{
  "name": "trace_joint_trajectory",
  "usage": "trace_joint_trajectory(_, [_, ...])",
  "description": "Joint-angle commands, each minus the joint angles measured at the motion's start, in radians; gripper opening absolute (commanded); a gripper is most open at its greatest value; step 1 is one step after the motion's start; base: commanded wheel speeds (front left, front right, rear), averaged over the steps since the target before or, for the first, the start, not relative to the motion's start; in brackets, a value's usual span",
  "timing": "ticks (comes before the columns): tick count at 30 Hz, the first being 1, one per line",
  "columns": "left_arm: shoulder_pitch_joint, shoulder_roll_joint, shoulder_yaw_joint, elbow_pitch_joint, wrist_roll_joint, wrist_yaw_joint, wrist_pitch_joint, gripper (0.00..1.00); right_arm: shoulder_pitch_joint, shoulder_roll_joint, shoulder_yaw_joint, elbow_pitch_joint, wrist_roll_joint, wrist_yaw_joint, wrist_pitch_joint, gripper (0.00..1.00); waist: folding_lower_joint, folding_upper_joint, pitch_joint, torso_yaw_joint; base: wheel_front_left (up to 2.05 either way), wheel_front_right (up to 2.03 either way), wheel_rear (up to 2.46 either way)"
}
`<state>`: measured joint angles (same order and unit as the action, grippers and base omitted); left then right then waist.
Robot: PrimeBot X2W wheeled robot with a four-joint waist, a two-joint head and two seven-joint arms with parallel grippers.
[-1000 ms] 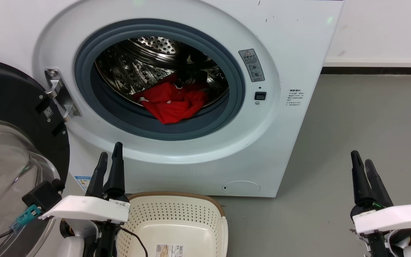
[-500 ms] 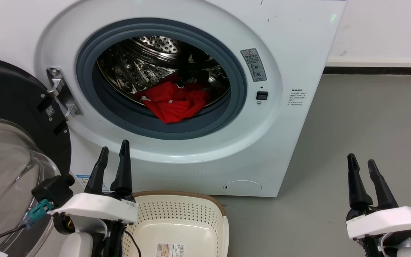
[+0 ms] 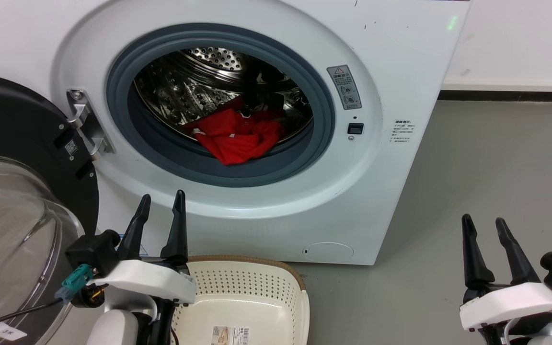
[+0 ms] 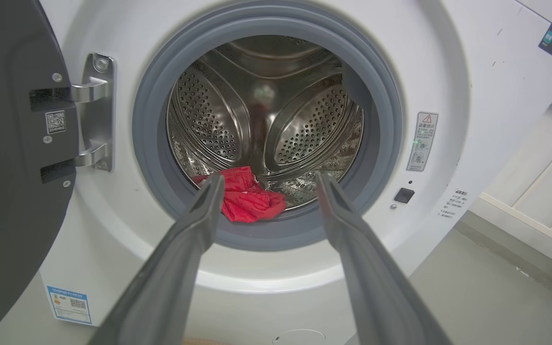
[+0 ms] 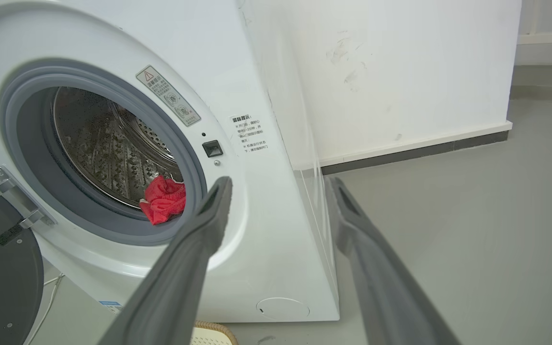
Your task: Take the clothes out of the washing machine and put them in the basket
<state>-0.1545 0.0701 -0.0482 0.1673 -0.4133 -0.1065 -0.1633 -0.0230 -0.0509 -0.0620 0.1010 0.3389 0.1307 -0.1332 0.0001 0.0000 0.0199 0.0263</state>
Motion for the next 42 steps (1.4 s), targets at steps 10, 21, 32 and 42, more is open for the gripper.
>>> trace_joint_trajectory(10, [-0.019, 0.016, -0.028, 0.005, 0.108, 0.016, -0.028, 1.00, 0.015, 0.001, -0.008, -0.011, -0.117, 0.000, -0.002, 1.00, -0.0001, 0.0000, -0.006, 0.004, 0.00, 0.00, 0.00])
trace_joint_trajectory(21, [-0.018, 0.026, -0.048, 0.012, 0.201, 0.032, -0.053, 1.00, 0.022, 0.001, -0.012, -0.010, -0.215, 0.000, -0.003, 1.00, -0.0001, 0.0000, -0.004, 0.011, 0.00, 0.00, 0.00])
trace_joint_trajectory(32, [-0.015, 0.027, -0.055, 0.018, 0.277, 0.046, -0.074, 1.00, 0.027, 0.001, -0.012, -0.004, -0.296, 0.000, -0.016, 1.00, -0.0001, 0.0000, -0.003, 0.020, 0.00, 0.00, 0.00])
trace_joint_trajectory(42, [-0.018, 0.023, -0.052, 0.032, 0.333, 0.036, -0.092, 1.00, 0.026, 0.001, -0.012, 0.005, -0.359, 0.000, -0.025, 1.00, -0.0001, 0.0000, -0.001, 0.027, 0.00, 0.00, 0.00])
